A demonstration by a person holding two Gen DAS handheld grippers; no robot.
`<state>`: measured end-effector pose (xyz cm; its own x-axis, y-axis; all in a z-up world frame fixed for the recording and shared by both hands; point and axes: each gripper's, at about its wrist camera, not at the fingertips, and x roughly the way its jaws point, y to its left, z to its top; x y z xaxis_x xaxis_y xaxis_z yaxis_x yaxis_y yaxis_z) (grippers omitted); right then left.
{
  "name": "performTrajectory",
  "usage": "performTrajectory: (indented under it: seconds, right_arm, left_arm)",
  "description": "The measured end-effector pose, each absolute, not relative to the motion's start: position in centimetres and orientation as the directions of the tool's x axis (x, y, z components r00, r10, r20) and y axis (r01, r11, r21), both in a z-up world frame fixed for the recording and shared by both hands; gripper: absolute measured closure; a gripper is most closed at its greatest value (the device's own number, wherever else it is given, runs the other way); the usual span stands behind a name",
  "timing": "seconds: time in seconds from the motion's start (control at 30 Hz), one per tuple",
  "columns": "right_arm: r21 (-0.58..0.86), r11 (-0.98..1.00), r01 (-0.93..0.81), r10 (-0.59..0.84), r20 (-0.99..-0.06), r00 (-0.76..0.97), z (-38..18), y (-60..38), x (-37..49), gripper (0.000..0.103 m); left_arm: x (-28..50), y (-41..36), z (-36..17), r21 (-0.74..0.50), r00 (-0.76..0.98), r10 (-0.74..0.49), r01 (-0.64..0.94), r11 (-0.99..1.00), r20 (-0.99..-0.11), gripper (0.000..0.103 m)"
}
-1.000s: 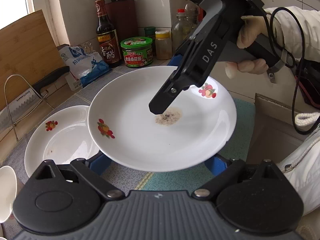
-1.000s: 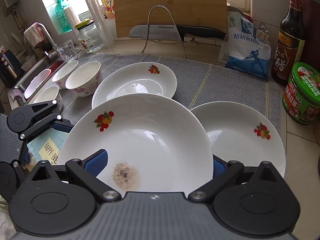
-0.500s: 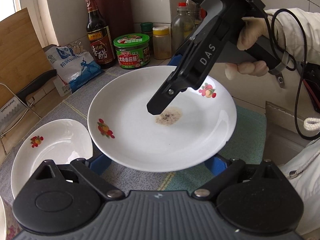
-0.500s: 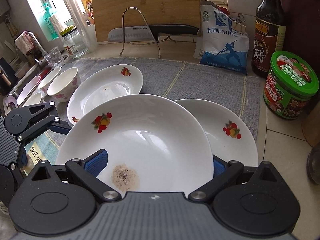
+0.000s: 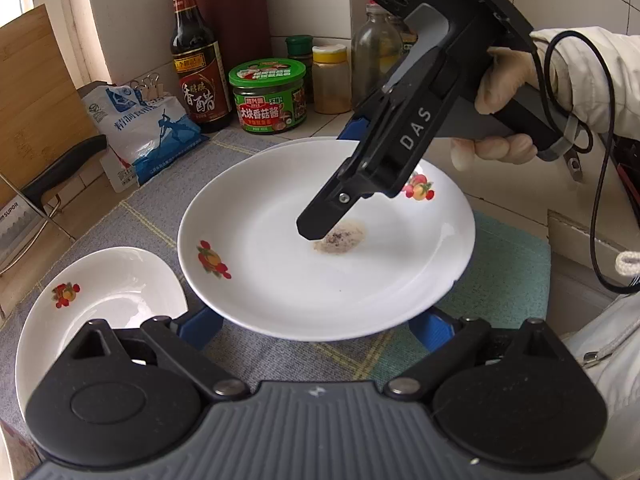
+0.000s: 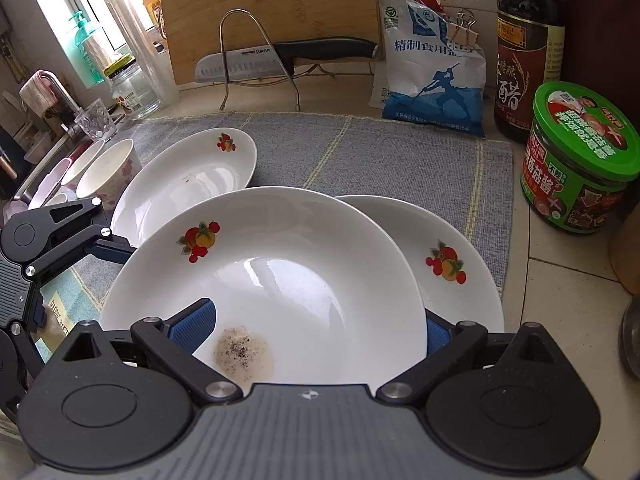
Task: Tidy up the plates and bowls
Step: 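Lift the stained plate with the right tool and carry it over the fruit-print plate, then lower the stained plate onto the fruit-print plate and open the right tool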
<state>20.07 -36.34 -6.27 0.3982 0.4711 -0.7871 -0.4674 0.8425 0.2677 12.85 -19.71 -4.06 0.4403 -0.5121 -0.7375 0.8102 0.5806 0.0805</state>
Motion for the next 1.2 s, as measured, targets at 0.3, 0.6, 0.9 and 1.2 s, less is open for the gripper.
performTrajectory:
  seconds: [0.3, 0.6, 0.9, 1.2]
  right_arm:
    - [0.265, 0.858, -0.439, 0.453, -0.795, 0.405, -6.7, -37.0, 20.8, 0.0]
    - [0.269, 0.874, -0.405, 0.437, -0.799, 0.412, -7.1, -38.0, 20.9, 0.0]
    - [0.282, 0.879, -0.384, 0.437, -0.798, 0.414, -6.9, -38.9, 20.5, 0.0]
    - [0.289, 0.881, -0.375, 0.438, -0.796, 0.417, -6.5, -39.4, 19.8, 0.0]
  left_arm:
    - [14.4, -20.6, -4.3, 0.099, 0.426, -0.507, 0.829, 0.55, -0.75, 0.005]
    - [15.5, -21.5, -4.7, 0.102, 0.404, -0.5, 0.845, 0.526, -0.766, 0.005]
    - [16.0, -22.0, -5.0, 0.1, 0.393, -0.502, 0.852, 0.513, -0.77, 0.004]
    - [15.7, -21.9, -4.9, 0.129, 0.412, -0.491, 0.85, 0.511, -0.768, 0.004]
